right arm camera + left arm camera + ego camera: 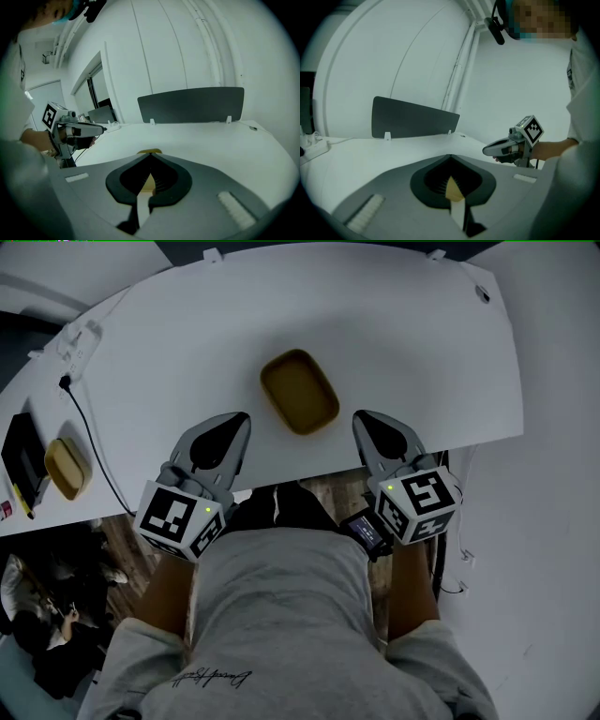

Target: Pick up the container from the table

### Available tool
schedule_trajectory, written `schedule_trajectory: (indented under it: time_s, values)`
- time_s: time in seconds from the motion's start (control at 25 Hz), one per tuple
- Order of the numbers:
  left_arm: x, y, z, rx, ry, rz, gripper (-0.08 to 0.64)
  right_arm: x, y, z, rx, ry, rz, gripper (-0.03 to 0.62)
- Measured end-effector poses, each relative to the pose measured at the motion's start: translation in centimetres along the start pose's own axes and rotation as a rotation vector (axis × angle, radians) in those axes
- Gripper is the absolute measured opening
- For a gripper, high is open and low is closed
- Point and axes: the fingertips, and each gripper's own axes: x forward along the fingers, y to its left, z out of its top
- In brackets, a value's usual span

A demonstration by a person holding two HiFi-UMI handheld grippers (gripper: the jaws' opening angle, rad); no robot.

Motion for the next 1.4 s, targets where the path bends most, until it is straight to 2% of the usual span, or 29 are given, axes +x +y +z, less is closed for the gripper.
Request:
schedule_trajectory:
  time_s: [0.6, 1.4]
  values:
    - [1.0, 1.3, -2.7, -0.035, 0.043, 0.017, 0.002, 3.2, -1.5, -2.0, 0.036, 0.043, -0.015, 0.018]
    - [1.6, 2.2, -4.6, -0.076, 0.075, 0.044, 0.001, 8.3, -3.6, -7.4, 0.052, 0.187, -0.032, 0.074]
